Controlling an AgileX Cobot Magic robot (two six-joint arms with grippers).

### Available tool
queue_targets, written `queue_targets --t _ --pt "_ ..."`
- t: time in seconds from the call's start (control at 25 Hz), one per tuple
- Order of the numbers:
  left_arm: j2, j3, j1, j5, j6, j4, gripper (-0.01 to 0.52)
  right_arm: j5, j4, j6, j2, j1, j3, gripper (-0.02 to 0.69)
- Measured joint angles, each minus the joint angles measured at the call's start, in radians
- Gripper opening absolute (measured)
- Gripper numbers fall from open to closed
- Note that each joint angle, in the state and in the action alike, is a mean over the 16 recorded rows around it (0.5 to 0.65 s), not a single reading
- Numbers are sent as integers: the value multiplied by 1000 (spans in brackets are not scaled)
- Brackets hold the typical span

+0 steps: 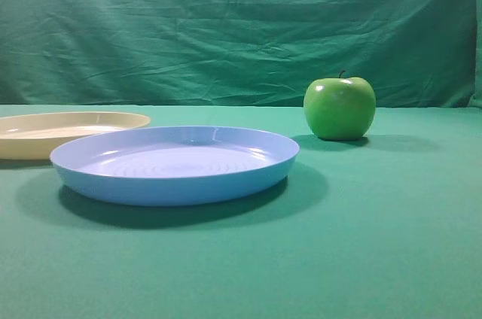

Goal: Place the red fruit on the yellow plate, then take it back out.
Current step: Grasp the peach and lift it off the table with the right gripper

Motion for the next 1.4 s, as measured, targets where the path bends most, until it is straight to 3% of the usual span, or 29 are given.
queue_targets --t 0.84,1.4 --pt "0 0 0 0 0 0 0 -6 6 2 0 -1 0 0" --pt "0 0 0 0 0 0 0 -193 138 11 13 9 -45 0"
